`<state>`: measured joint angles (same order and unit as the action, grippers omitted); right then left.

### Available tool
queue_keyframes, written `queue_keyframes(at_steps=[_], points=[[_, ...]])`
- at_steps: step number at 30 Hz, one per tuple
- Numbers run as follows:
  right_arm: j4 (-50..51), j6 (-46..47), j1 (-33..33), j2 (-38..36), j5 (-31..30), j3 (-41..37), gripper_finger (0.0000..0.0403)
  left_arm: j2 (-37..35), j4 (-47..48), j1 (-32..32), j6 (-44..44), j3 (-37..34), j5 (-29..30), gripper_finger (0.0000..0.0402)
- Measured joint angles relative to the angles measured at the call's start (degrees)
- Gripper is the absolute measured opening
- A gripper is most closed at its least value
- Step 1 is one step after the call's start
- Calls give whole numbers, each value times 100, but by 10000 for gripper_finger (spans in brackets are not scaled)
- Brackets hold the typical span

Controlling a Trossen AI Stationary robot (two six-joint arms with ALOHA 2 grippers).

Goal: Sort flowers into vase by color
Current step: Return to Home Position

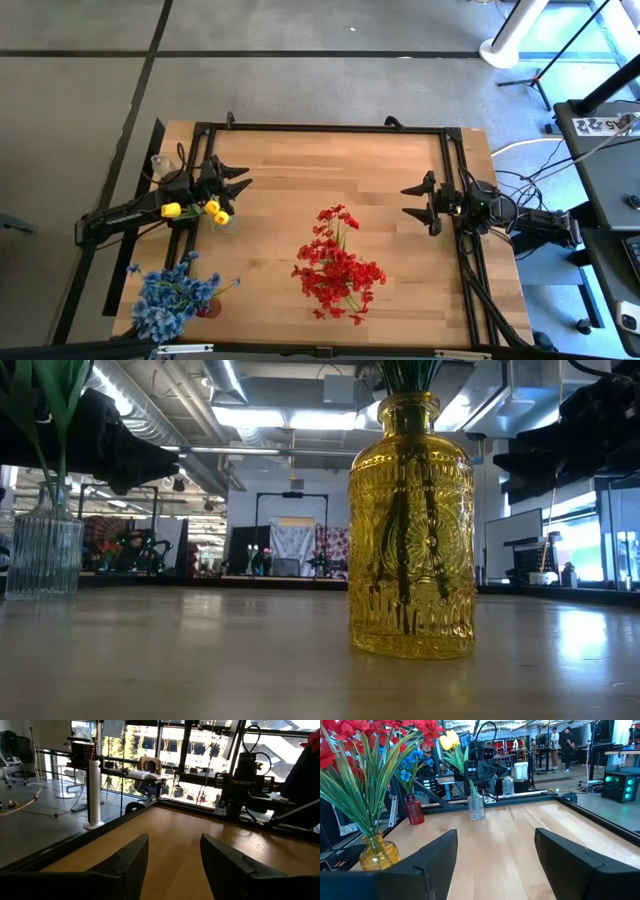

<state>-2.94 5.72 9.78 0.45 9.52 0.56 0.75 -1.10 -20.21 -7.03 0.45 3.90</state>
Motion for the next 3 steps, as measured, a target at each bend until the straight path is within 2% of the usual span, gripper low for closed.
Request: queue_keyframes(at_steps=[3], points=[[0, -1, 0, 0, -2, 0, 264, 0, -1, 1, 0, 0, 0, 176]])
